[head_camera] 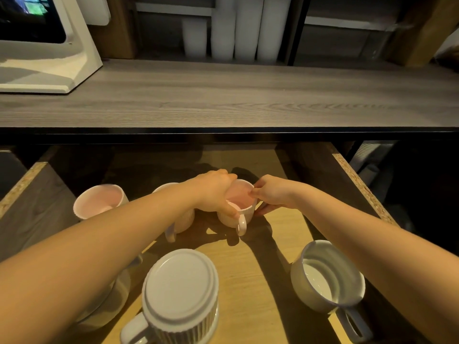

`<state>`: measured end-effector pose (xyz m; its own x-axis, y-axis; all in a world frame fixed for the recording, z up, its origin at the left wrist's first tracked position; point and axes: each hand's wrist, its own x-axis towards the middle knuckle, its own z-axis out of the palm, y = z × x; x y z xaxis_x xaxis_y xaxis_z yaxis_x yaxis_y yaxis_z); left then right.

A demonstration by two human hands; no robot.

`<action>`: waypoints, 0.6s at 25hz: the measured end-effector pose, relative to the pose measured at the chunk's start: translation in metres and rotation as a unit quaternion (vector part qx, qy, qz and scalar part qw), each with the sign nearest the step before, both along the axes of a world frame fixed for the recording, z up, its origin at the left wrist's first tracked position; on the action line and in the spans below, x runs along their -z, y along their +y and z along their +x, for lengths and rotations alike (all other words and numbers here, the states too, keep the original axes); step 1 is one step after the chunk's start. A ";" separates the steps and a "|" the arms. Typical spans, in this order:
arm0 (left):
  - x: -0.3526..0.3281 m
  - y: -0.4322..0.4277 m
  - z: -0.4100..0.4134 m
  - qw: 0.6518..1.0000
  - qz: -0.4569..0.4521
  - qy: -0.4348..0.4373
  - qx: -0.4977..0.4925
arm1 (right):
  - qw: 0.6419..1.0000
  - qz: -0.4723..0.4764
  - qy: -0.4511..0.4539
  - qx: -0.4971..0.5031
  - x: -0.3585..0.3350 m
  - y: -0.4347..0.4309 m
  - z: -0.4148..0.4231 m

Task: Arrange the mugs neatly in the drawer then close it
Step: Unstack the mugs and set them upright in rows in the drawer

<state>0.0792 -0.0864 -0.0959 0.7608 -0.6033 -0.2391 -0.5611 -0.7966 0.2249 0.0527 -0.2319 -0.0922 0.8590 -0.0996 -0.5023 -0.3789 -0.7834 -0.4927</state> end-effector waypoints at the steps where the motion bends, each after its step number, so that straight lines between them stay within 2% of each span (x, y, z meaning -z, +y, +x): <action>1: -0.001 0.001 0.000 1.000 0.006 0.008 -0.002 | 1.000 -0.023 -0.013 -0.012 0.000 0.000 0.000; 3: -0.007 0.004 -0.001 1.000 0.011 0.012 -0.007 | 0.993 -0.089 -0.066 -0.051 -0.003 0.001 0.001; 6: -0.020 0.016 -0.004 0.999 0.016 -0.029 -0.004 | 0.968 -0.176 -0.140 -0.111 -0.012 0.008 -0.003; 10: -0.041 0.041 -0.020 0.996 0.058 -0.071 -0.016 | 0.938 -0.250 -0.183 -0.158 -0.027 0.023 -0.014; 15: -0.068 0.080 -0.045 0.993 0.080 -0.086 -0.035 | 0.913 -0.257 -0.225 -0.220 -0.045 0.057 -0.027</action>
